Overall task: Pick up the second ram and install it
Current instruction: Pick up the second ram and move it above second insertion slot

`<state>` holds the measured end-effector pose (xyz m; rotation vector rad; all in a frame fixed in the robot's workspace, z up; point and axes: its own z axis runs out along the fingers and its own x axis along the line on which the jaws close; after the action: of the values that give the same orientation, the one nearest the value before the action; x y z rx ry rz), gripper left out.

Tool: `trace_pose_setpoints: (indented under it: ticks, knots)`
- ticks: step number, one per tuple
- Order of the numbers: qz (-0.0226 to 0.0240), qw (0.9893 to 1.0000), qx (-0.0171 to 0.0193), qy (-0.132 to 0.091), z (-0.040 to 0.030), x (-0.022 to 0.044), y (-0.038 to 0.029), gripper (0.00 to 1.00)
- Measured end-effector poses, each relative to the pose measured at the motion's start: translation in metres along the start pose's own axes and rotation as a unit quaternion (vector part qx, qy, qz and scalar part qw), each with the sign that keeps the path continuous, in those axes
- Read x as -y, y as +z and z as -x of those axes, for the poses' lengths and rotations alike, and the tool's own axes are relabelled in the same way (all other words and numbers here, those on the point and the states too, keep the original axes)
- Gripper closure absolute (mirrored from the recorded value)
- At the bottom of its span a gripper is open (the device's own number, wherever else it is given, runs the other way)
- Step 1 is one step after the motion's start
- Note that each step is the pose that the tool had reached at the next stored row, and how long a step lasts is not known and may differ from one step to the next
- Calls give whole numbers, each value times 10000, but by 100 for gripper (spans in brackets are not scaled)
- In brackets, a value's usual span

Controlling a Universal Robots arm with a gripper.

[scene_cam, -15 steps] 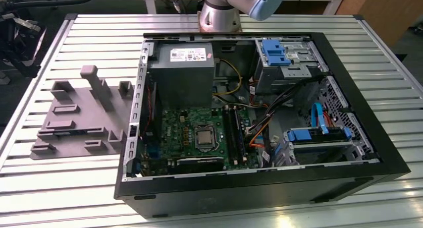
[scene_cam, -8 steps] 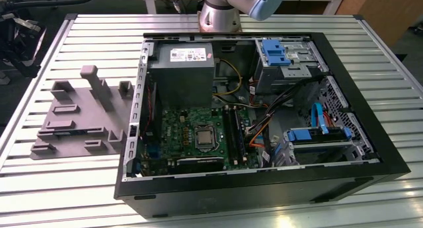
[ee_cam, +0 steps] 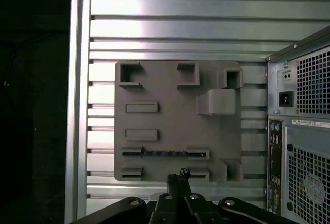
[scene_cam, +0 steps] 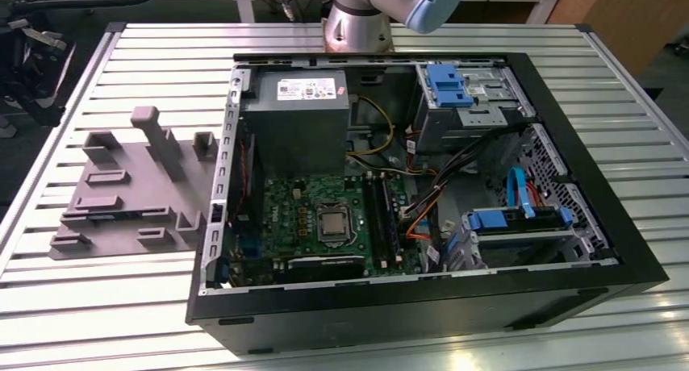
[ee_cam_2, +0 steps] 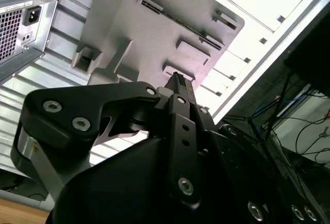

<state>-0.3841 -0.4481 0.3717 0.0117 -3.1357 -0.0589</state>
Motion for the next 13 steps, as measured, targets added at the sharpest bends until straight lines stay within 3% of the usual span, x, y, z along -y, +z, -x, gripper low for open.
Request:
trace_pose_setpoints:
  ticks: [3,8,13]
  knots:
    - [-1,9998,-8,-205,-4,0,1,89]
    - [-3,9985,-21,-544,-6,0,3,89]
    - [-3,9984,-21,-565,-6,0,3,89]
